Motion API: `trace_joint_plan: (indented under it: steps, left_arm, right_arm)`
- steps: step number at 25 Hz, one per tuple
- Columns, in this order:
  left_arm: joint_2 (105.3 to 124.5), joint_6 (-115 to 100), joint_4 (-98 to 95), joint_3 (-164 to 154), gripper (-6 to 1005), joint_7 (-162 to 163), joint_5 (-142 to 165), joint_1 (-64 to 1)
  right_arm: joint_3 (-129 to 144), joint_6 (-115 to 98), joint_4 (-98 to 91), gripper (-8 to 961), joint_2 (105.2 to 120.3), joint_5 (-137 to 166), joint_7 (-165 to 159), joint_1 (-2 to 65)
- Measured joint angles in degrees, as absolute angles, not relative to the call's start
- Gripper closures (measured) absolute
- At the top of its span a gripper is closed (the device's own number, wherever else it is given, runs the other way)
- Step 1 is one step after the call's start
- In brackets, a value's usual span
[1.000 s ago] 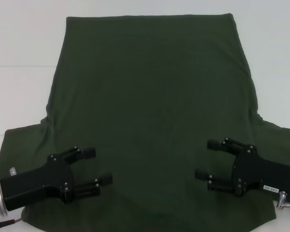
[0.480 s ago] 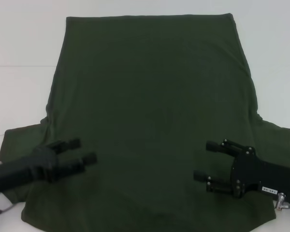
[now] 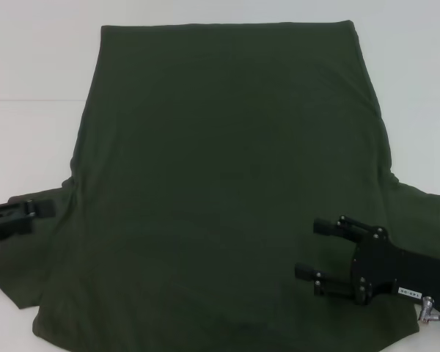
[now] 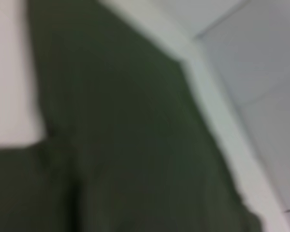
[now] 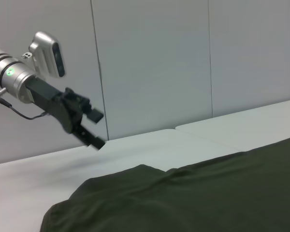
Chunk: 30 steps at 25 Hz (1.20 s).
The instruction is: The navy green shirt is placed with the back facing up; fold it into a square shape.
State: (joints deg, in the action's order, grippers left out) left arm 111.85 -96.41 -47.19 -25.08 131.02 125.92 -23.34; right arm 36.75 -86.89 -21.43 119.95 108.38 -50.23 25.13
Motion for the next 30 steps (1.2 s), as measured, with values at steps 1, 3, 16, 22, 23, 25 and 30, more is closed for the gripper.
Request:
trace_joint_plan:
  steps: [1, 3, 16, 22, 23, 25, 30]
  left_arm:
    - [111.29, -96.4, -47.6, -25.1, 80, 133.9, 127.9, -23.7]
    - [110.26, -96.3, -48.1, -24.9, 79, 138.5, 131.6, -24.6]
    - [109.50, -92.6, -48.9, -24.2, 79, 151.7, 143.7, -25.6]
    - [109.53, -90.3, -46.6, -24.2, 79, 151.5, 143.9, -25.5]
    - [109.58, -89.8, -46.3, -24.3, 80, 151.3, 143.9, -25.4]
    - [109.73, -88.9, -45.9, -24.3, 80, 150.8, 144.0, -25.3]
    - [110.01, -87.3, -45.2, -24.7, 80, 150.0, 144.0, -25.1]
  right_arm:
    - [36.8, -86.9, -21.4, 87, 119.95, 108.4, -50.2, 25.1]
    - [36.8, -86.9, -21.4, 87, 119.97, 108.4, -50.3, 25.0]
    - [36.9, -87.4, -21.4, 87, 120.05, 108.4, -50.5, 25.0]
    - [36.9, -87.7, -20.9, 87, 120.05, 108.4, -50.5, 25.0]
    - [36.9, -87.7, -20.8, 87, 120.04, 108.4, -50.5, 25.0]
    - [36.9, -87.7, -20.7, 87, 120.01, 108.4, -50.5, 25.0]
    - [36.9, -87.7, -20.7, 87, 119.96, 108.4, -50.5, 25.0]
